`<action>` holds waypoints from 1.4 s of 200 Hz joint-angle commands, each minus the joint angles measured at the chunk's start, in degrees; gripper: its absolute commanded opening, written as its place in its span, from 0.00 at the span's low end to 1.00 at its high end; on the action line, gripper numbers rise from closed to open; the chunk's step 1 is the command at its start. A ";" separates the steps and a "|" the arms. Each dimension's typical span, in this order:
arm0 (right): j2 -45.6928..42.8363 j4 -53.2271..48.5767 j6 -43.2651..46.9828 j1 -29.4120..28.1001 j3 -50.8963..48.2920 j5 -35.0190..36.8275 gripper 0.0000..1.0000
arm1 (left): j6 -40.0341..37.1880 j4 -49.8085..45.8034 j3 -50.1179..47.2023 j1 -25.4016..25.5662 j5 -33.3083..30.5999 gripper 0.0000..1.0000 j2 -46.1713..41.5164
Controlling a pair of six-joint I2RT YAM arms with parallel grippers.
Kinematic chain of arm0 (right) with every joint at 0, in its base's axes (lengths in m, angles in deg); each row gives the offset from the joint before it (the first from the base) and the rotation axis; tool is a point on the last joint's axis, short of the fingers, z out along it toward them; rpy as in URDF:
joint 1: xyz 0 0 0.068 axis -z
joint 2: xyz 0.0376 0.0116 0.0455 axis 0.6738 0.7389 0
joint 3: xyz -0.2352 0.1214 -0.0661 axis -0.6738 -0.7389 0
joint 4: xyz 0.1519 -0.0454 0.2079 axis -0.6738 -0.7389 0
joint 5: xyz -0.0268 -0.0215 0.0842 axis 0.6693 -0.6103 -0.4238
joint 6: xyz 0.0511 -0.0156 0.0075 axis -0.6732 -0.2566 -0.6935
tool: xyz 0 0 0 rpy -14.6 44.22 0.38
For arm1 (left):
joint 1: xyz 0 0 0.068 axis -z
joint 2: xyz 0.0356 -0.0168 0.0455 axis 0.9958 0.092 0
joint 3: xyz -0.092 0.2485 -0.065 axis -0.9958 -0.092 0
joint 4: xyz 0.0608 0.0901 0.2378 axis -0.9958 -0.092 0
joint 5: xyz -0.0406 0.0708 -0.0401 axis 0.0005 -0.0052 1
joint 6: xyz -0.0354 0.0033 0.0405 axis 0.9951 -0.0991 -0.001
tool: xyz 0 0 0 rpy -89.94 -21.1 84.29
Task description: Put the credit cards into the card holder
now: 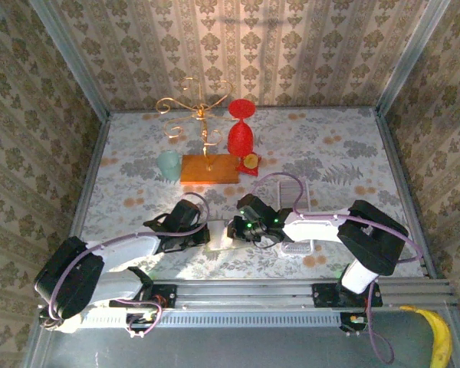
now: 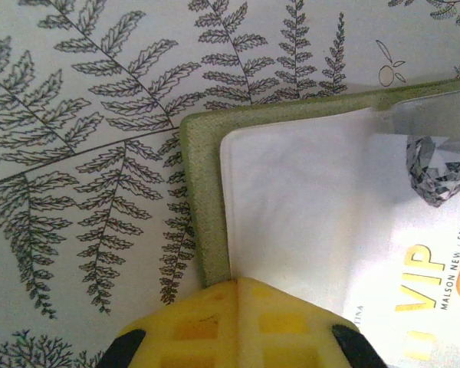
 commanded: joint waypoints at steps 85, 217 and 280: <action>3.89 -11.70 6.72 -1.24 7.08 2.40 0.14 | 1.08 0.26 -1.81 0.89 -0.48 0.00 0.52; 5.17 -19.97 10.45 -2.30 11.87 5.86 0.31 | 1.17 0.75 -1.54 0.96 -0.19 0.00 0.91; 7.75 -20.49 11.43 -4.07 15.59 6.32 0.21 | 1.35 0.84 -1.98 0.98 -0.21 0.00 0.74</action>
